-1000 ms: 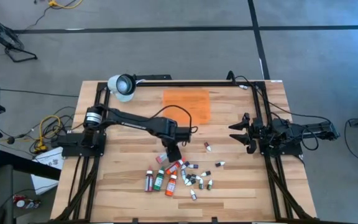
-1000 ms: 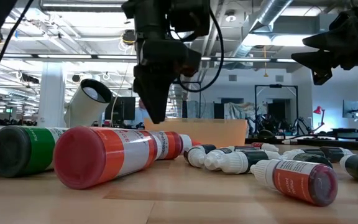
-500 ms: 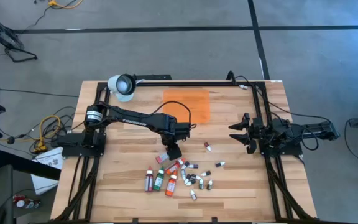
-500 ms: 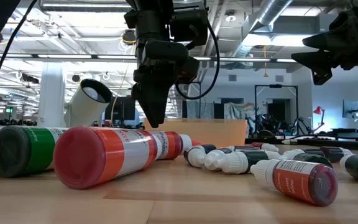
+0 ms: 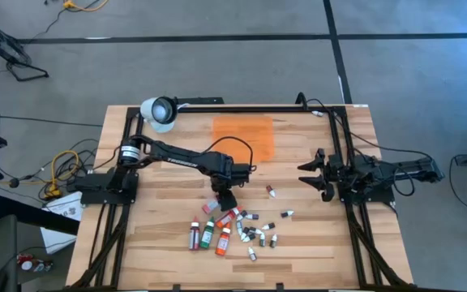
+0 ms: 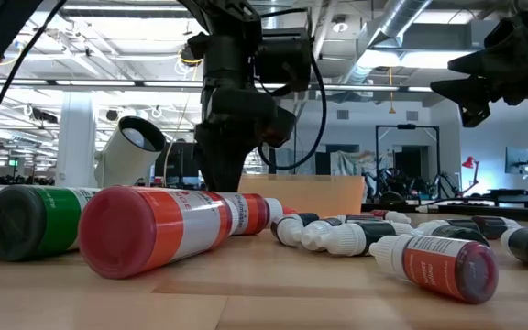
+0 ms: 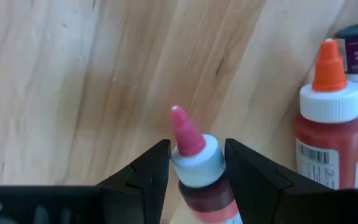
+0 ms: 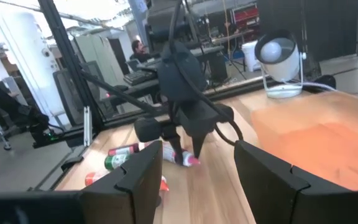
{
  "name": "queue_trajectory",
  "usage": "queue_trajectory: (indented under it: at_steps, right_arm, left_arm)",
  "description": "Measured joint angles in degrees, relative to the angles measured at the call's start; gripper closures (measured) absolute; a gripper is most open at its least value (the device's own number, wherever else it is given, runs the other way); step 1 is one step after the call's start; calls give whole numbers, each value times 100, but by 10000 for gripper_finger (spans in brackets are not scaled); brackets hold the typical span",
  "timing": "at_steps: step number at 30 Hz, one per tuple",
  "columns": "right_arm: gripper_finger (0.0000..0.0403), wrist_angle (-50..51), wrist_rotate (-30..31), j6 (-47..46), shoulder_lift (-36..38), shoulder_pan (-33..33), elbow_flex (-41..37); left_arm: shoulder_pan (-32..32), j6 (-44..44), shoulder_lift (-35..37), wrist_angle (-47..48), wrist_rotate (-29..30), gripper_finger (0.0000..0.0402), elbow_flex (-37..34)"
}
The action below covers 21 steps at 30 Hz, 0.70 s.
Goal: Pick & Place food coloring
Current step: Put the large pink food coloring bottle into the orange bin
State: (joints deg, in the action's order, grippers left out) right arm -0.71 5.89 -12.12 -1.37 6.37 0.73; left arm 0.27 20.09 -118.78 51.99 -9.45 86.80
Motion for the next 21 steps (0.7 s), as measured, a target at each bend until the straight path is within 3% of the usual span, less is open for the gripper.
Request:
queue_trajectory:
  at_steps: [21]
  right_arm:
    - [217, -13, 4, 2, -22, 0, -2]
  left_arm:
    - [-7, 719, -38, 503, 121, 246, 0]
